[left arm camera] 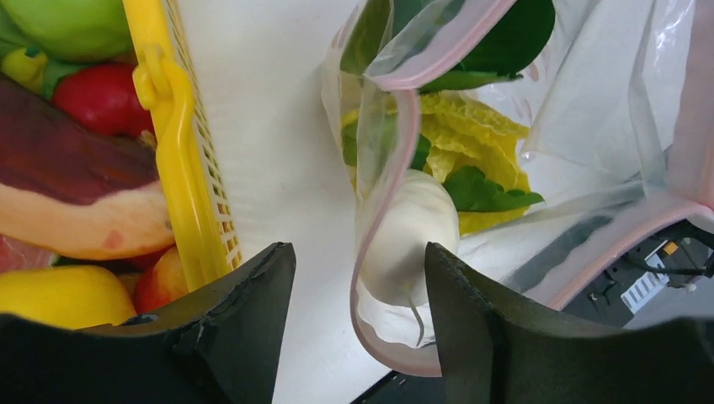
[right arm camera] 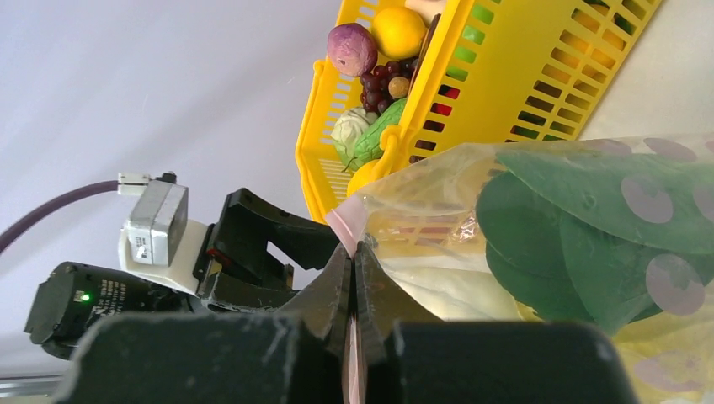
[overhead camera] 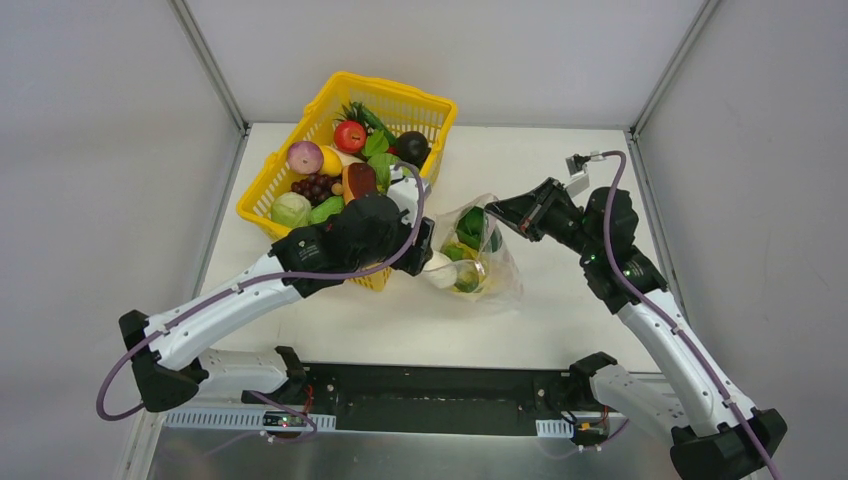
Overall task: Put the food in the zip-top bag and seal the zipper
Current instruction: Adjust the zipper food storage bag at the center of the board.
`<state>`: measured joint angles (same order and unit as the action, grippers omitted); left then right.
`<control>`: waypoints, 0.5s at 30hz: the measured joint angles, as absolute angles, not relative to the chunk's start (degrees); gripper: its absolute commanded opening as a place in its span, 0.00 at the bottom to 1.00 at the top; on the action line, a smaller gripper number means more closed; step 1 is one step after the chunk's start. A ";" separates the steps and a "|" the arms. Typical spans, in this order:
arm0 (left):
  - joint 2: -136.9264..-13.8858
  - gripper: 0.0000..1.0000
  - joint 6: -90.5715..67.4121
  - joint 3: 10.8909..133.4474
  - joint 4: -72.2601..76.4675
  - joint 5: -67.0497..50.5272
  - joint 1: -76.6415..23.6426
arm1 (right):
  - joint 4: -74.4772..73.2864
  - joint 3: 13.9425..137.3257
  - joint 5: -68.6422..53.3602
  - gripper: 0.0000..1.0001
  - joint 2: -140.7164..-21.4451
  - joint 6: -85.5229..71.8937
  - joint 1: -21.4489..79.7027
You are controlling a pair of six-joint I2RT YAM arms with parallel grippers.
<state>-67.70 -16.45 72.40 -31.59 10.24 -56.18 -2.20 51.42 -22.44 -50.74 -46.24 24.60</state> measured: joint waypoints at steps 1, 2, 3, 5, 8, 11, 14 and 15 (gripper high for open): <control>-66.50 0.49 -17.06 70.52 -30.39 9.89 -56.18 | -2.20 51.42 -22.59 0.00 -50.83 -46.19 24.60; -65.52 0.47 -17.58 69.36 -29.85 9.58 -56.18 | -2.20 51.42 -22.70 0.00 -50.87 -46.17 24.60; -64.23 0.46 -17.61 68.23 -29.41 9.37 -56.18 | -2.20 51.42 -22.83 0.00 -50.96 -46.09 24.60; -62.83 0.48 -17.54 67.99 -29.34 9.13 -56.16 | -2.20 51.42 -22.92 0.00 -51.07 -46.02 24.60; -63.90 0.49 -16.99 70.94 -30.94 7.79 -56.12 | -2.17 51.42 -23.22 0.00 -51.31 -46.02 24.60; -69.49 0.49 -16.73 76.66 -32.95 6.02 -55.79 | -2.15 51.42 -23.51 0.00 -51.62 -46.06 24.60; -74.22 0.43 -16.78 77.49 -33.32 4.86 -55.77 | -2.11 51.42 -23.92 0.00 -51.64 -46.09 24.60; -75.64 0.40 -16.88 77.36 -33.65 4.86 -55.77 | -2.09 51.42 -24.16 0.00 -51.64 -46.11 24.60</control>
<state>-75.64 -16.88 77.36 -33.65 4.86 -55.77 -2.09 51.42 -24.16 -51.64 -46.11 24.60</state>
